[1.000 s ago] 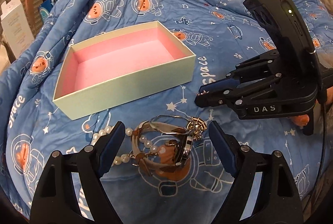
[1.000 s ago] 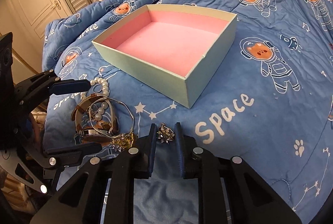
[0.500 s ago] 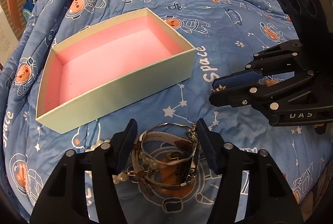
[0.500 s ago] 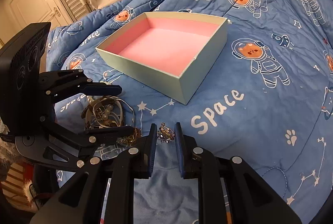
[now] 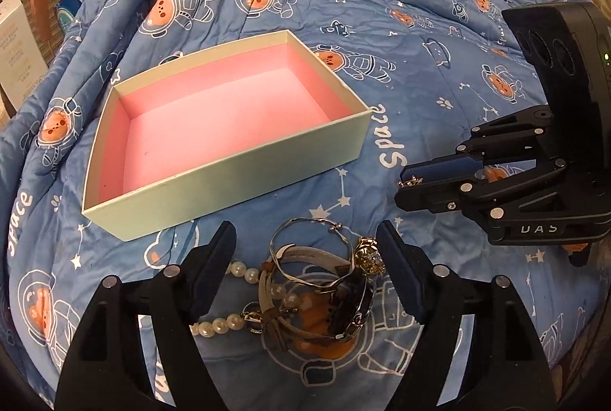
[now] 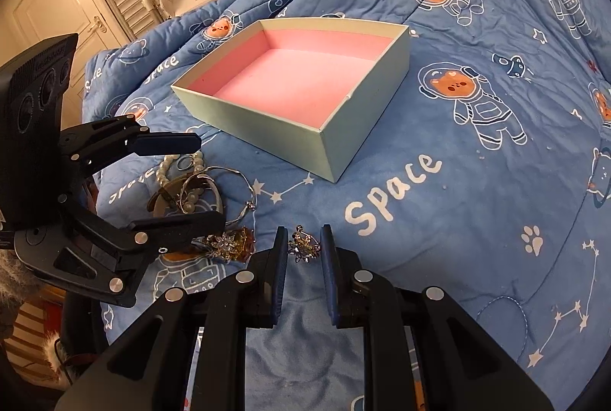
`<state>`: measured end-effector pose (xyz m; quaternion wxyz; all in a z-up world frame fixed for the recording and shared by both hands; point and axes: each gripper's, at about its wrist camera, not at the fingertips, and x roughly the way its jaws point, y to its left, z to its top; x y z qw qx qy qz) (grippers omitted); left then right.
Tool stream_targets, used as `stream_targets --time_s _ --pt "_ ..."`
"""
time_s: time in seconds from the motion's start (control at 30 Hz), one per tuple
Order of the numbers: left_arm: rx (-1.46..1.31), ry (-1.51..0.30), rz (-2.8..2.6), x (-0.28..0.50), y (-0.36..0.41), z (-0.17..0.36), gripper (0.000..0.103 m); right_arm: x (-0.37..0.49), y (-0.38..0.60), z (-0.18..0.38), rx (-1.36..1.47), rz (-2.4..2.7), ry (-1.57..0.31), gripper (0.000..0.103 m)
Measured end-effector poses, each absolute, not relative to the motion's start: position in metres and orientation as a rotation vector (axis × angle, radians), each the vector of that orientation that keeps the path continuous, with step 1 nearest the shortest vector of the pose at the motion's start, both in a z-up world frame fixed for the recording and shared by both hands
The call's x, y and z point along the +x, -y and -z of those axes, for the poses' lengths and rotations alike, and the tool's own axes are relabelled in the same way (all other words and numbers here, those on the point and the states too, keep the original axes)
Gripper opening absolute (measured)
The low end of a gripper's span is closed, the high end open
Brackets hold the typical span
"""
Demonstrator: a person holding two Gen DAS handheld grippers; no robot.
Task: Organize jewelry
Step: 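Carry the bangle and the gold charm over the pink-lined box with both tools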
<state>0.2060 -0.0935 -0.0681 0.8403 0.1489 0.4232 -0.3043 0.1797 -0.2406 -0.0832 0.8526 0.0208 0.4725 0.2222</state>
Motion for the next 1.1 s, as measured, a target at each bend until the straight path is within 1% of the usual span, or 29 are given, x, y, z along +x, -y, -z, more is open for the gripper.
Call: stream_targets --time_s 0.03,0.1,0.13,0.17,0.4,0.47,0.6,0.77,1.1 --pt "0.334 -0.892 0.645 0.206 0.096 0.069 0.075 0.18 0.241 0.083 0.046 -0.466 -0.995 0.017" --pt "0.398 -0.906 0.652 0.206 0.104 0.074 0.072 0.179 0.242 0.083 0.049 -0.464 -0.996 0.017" --pt "0.433 -0.923 0.659 0.207 0.108 0.077 0.065 0.179 0.242 0.083 0.05 -0.464 -0.996 0.017" --pt "0.462 -0.93 0.667 0.207 0.111 0.08 0.061 0.179 0.243 0.083 0.05 -0.463 -0.997 0.017" --pt "0.561 -0.987 0.717 0.218 0.117 0.079 0.061 0.177 0.245 0.086 0.062 -0.453 -1.009 0.017" --pt "0.568 -1.013 0.748 0.22 0.12 0.077 0.05 0.176 0.245 0.085 0.065 -0.451 -1.009 0.017" --pt "0.606 -1.006 0.745 0.218 0.125 0.078 0.05 0.176 0.245 0.085 0.062 -0.445 -1.008 0.017" --pt "0.572 -0.981 0.731 0.21 0.123 0.075 0.05 0.175 0.246 0.083 0.069 -0.442 -1.006 0.017" --pt "0.293 -0.855 0.692 0.195 0.086 0.042 0.05 0.168 0.239 0.066 0.048 -0.506 -0.947 0.017"
